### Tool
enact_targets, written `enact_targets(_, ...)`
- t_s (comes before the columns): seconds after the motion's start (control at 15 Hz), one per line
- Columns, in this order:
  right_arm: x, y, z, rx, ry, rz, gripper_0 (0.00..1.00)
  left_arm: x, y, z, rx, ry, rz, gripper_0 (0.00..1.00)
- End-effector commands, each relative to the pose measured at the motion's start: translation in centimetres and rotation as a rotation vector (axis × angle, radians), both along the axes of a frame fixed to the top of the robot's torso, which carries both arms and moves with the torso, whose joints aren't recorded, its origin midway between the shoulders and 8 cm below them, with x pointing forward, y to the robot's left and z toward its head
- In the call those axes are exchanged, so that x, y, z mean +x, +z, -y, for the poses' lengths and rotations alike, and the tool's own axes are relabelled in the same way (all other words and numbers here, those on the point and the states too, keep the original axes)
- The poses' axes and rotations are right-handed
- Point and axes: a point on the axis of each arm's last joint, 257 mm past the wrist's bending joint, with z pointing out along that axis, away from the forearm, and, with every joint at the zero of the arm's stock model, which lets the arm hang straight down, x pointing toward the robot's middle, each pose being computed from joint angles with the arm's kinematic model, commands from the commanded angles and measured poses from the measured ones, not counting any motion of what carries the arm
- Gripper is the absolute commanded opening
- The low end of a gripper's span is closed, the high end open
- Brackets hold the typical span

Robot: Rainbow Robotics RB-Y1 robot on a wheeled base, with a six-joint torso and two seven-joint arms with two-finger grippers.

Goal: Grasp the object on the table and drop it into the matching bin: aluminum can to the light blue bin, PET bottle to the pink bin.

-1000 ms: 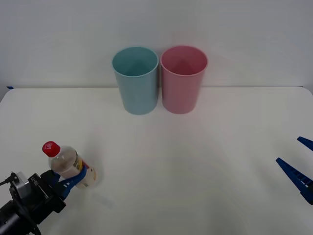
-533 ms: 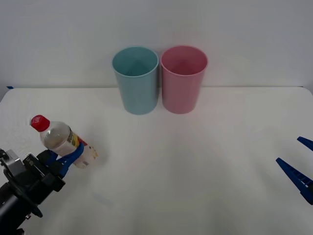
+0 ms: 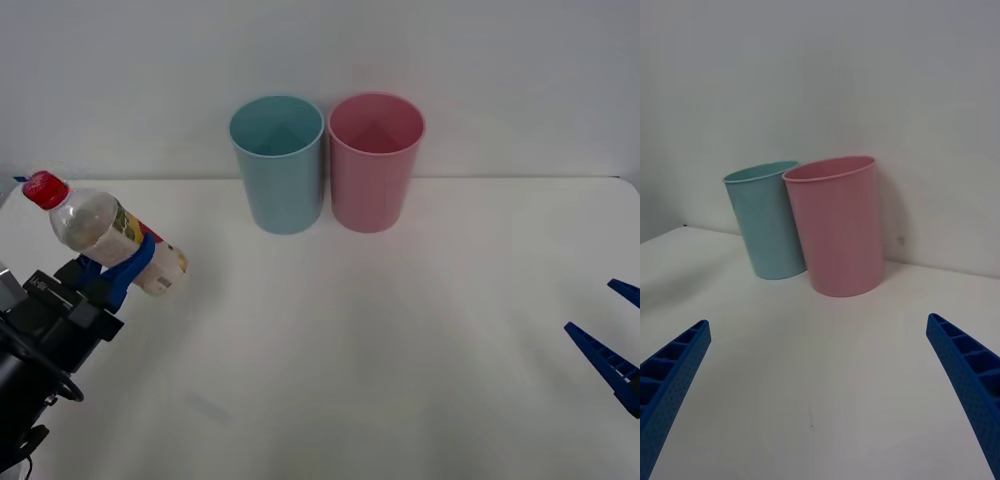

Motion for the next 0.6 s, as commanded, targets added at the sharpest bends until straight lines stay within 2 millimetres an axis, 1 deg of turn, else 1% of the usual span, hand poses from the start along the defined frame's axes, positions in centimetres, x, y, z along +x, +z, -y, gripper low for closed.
enact_targets(0.07, 0.0, 0.0, 0.0, 0.000, 0.000, 0.000, 1.00, 0.2, 2.1, -0.1, -0.015, 0.020, 0.011, 0.00)
enact_targets(0.27, 0.0, 0.0, 0.0, 0.000, 0.000, 0.000, 1.00, 1.0, 5.2, 2.4, -0.043, -0.047, 0.014, 0.00)
enact_targets(0.47, 0.0, 0.0, 0.0, 0.000, 0.000, 0.000, 1.00, 2.2, 6.6, 4.7, -0.030, -0.099, 0.020, 0.00)
enact_targets(0.6, 0.0, 0.0, 0.0, 0.000, 0.000, 0.000, 1.00, 3.0, 8.4, 6.1, -0.041, -0.139, 0.034, 0.00)
